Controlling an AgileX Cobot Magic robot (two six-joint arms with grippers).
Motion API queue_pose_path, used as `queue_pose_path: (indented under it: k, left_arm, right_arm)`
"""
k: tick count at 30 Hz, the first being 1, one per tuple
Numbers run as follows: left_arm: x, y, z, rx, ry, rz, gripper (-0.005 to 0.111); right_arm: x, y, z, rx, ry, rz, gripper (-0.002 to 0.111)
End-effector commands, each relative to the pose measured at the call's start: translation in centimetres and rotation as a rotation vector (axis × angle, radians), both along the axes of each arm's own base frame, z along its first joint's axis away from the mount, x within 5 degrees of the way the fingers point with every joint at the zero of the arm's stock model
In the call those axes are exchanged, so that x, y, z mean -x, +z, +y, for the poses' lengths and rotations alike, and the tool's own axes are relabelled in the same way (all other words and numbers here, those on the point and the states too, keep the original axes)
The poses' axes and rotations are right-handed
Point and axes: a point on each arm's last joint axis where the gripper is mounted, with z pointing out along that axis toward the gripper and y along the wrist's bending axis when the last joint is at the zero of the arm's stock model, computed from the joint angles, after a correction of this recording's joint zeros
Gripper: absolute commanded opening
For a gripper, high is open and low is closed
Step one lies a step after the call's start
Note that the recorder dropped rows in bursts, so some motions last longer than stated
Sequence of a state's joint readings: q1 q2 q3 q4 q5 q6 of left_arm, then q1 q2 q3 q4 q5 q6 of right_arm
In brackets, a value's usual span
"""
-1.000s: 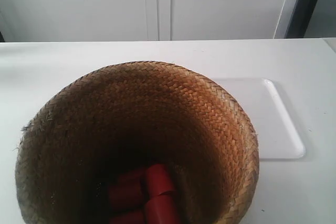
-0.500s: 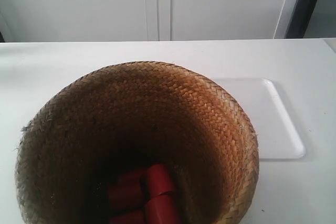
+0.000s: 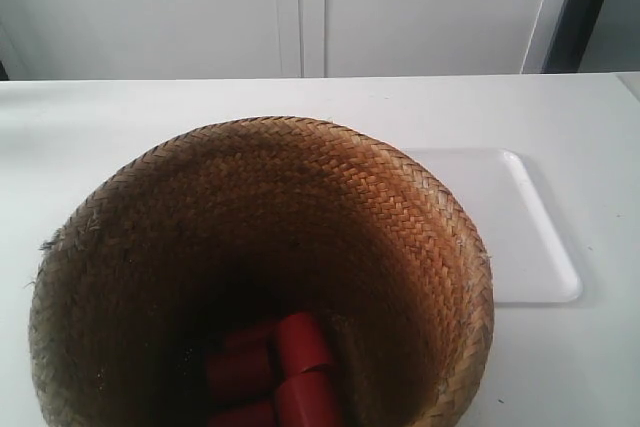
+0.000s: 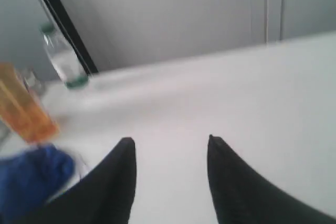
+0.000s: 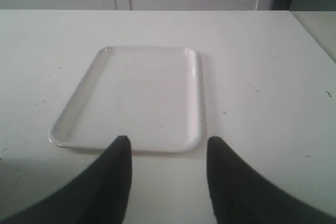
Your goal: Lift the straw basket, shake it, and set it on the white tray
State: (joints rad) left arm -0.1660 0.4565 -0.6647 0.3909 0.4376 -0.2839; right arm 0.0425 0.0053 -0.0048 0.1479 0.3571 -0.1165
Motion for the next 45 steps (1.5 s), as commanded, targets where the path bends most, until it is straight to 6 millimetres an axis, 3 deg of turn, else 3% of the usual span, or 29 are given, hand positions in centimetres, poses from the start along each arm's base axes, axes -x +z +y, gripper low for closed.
queue_pose_path:
  k: [1, 4, 9, 12, 17, 34, 38, 45]
  left_arm:
    - [0.7, 0.3, -2.1, 0.163, -0.115, 0.479, 0.060]
    - [0.3, 1.6, -5.5, 0.303, -0.446, 0.572, 0.065]
    - [-1.7, 1.4, -6.3, 0.330, -0.448, 0.653, 0.065]
    - [-3.0, 1.5, -7.0, 0.391, -0.460, 0.661, 0.072]
    - [-5.6, 0.3, -8.1, 0.445, -0.461, 0.739, 0.075]
    - [-7.3, -0.4, -9.4, 0.495, -0.562, 0.774, 0.074]
    - [-7.4, -0.5, -9.4, 0.490, -0.560, 0.780, 0.068]
    - [-7.4, -0.5, -9.5, 0.498, -0.563, 0.785, 0.044]
  right_arm:
    - [0.0, -0.1, 0.0, 0.007, -0.004, -0.005, 0.043]
    - [0.0, -0.1, 0.0, 0.007, -0.004, -0.005, 0.043]
    - [0.0, -0.1, 0.0, 0.007, -0.004, -0.005, 0.043]
    - [0.0, -0.1, 0.0, 0.007, -0.004, -0.005, 0.043]
    - [0.0, -0.1, 0.0, 0.007, -0.004, -0.005, 0.043]
    - [0.0, -0.1, 0.0, 0.007, -0.004, -0.005, 0.043]
    - [0.0, -0.1, 0.0, 0.007, -0.004, -0.005, 0.043]
    - [0.0, -0.1, 0.0, 0.007, -0.004, -0.005, 0.043]
